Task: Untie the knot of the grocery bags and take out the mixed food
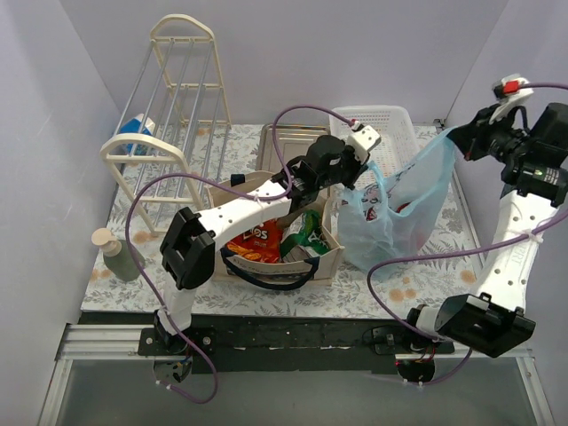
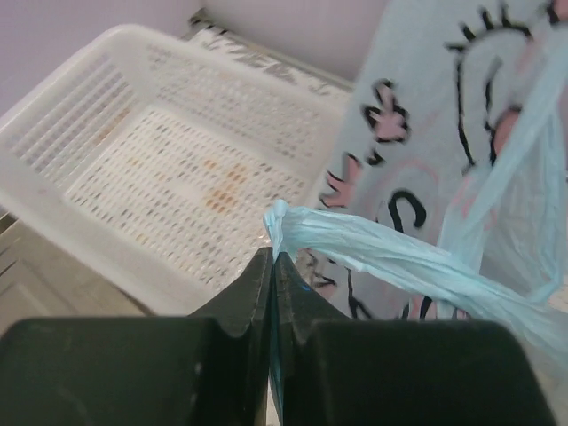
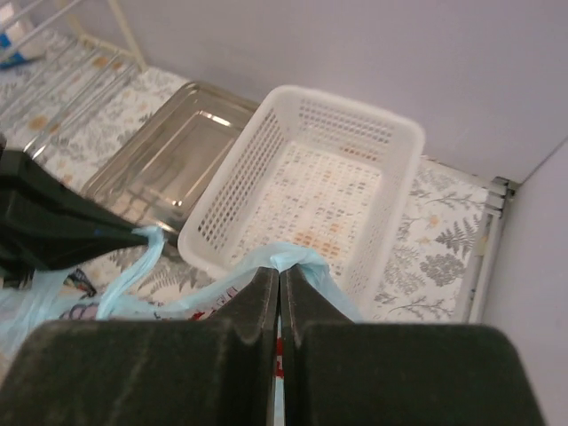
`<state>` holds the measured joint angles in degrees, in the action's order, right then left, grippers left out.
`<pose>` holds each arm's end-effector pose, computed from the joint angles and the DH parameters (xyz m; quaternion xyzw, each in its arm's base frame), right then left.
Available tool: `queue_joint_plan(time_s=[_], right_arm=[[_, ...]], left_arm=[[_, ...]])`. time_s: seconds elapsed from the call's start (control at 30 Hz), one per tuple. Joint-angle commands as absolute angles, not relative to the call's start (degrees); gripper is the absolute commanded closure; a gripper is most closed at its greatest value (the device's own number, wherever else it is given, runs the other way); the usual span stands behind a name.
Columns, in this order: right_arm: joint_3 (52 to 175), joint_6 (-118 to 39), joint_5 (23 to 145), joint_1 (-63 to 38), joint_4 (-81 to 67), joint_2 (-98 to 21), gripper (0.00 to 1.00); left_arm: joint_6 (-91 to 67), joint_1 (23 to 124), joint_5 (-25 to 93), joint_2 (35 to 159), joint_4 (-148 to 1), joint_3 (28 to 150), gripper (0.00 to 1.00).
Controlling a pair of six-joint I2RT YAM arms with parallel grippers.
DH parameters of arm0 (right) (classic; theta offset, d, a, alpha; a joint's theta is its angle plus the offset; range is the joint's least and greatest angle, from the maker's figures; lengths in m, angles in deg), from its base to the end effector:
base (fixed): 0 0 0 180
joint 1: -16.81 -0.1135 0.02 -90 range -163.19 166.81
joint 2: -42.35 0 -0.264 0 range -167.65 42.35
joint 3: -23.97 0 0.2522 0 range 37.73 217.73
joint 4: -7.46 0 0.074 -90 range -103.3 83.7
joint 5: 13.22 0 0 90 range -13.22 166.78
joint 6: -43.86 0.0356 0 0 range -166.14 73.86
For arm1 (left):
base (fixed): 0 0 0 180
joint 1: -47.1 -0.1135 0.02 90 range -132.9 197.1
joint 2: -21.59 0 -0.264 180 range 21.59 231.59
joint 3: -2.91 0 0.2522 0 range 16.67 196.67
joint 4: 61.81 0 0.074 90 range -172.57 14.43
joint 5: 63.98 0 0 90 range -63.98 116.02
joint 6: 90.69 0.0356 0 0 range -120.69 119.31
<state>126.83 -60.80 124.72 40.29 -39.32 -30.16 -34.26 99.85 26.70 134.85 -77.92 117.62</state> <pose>0.2418 -0.0762 0.4651 -0.1863 0.7484 0.1287 0.6234 0.2917 -0.3842 0.3347 0.1354 0.7799 -0.4214 0.4426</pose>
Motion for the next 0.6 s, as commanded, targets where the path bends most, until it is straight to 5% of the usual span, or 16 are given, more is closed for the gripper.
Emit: queue_joint_plan(time_s=[0.0, 0.37, 0.57], right_arm=[[133.96, -48.97, 127.05, 46.59, -30.92, -31.74, 0.99], [134.68, -45.08, 125.65, 58.90, -38.90, -33.24, 0.99], [130.45, -45.97, 123.27, 61.37, -41.72, -32.97, 0.99]], left_arm=[[-32.34, 100.36, 44.45, 129.00, -75.93, 120.91, 1.00], [-20.59, 102.38, 71.79, 117.85, -64.85, 115.23, 1.00], [-11.60, 102.56, 78.75, 113.19, -79.34, 111.86, 1.00]])
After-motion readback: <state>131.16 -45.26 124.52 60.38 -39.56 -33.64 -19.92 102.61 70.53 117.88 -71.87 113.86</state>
